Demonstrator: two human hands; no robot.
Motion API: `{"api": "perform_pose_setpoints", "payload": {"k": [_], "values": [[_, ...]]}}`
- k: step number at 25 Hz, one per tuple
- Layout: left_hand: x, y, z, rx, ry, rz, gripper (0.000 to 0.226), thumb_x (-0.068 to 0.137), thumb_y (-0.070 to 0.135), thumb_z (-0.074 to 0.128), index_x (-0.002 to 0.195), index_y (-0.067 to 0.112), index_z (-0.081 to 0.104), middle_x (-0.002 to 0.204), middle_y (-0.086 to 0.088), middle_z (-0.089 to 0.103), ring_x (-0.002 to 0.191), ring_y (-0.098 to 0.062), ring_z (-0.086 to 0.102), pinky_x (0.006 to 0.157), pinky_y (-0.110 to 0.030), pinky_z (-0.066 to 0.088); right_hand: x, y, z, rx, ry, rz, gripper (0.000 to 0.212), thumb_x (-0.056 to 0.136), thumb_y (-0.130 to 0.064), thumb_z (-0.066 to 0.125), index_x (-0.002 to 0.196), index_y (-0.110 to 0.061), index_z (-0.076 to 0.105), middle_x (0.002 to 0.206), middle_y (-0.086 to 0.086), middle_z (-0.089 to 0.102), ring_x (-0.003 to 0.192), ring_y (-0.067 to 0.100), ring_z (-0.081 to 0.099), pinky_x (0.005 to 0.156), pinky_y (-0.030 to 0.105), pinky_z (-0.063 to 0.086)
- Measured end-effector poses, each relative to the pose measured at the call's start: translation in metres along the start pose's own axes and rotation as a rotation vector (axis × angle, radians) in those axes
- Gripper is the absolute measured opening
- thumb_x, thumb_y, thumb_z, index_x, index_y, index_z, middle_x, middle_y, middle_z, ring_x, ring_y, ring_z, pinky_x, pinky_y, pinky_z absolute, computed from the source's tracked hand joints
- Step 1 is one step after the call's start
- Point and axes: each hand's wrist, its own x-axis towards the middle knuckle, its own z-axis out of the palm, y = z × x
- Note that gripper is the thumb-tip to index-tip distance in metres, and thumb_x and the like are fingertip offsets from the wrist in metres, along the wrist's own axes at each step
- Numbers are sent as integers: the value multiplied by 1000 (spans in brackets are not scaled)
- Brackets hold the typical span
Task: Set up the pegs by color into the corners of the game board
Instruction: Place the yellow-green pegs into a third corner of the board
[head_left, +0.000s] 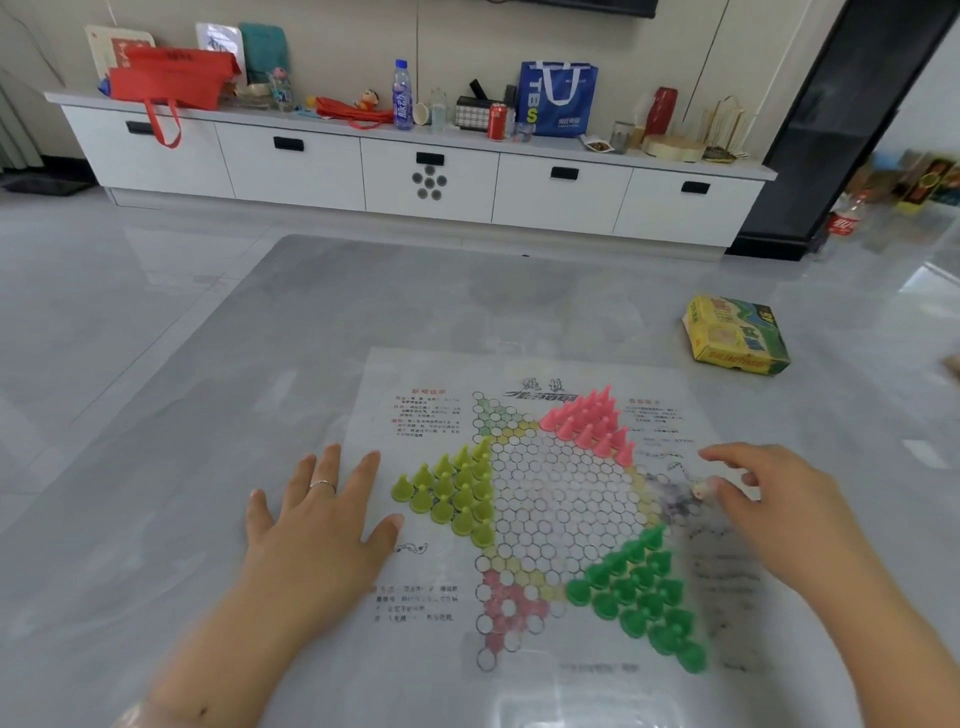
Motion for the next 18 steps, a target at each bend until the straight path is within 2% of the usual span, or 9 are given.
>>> {"api": "perform_pose_setpoints", "payload": {"k": [2, 5, 9, 12, 14, 18], "values": [[0, 4, 1, -10, 6, -1, 63, 93, 52, 22, 145, 35, -8, 157, 1, -13, 144, -18, -13, 116, -47, -1, -1, 7, 6, -14, -68, -23, 28, 88, -13, 54, 113, -21, 62, 115, 8, 58, 103, 24, 53, 80, 26, 34], [1, 11, 4, -15, 19, 12, 64, 93, 51, 24, 145, 34, -9, 157, 1, -11, 145, -18, -10, 116, -45, 2, -2, 8, 12, 14, -108, -38, 27, 88, -11, 52, 110, -22, 62, 108, 3, 54, 97, 20, 55, 79, 23, 35], [4, 17, 7, -43, 35, 24, 64, 94, 45, 28, 146, 32, -7, 157, 1, -5, 145, -18, -6, 117, -44, 6, 3, 8, 21, -41, -76, -33, 20, 87, -8, 51, 95, -21, 65, 94, 1, 51, 89, 20, 57, 70, 23, 36], [5, 19, 8, -36, 27, 23, 65, 94, 43, 30, 145, 32, -7, 157, 1, -4, 145, -18, -5, 117, -45, 7, 1, -7, 21, 222, -25, -44, 18, 85, -7, 57, 92, -22, 63, 89, -2, 58, 80, 12, 56, 68, 16, 39], [6, 19, 8, -47, 26, 17, 68, 93, 43, 33, 145, 31, -9, 157, 2, -2, 145, -18, -4, 116, -46, 8, -5, -31, 21, 370, -49, -146, 22, 84, -7, 58, 95, -26, 61, 85, -10, 57, 75, 2, 54, 66, 10, 40], [6, 20, 5, -81, 51, 14, 73, 92, 42, 39, 145, 26, -9, 157, 5, 4, 145, -17, 2, 116, -46, 11, -17, -67, 40, 246, -151, -346, 22, 88, -14, 51, 105, -27, 56, 88, -17, 49, 78, 0, 48, 74, 13, 40]]}}
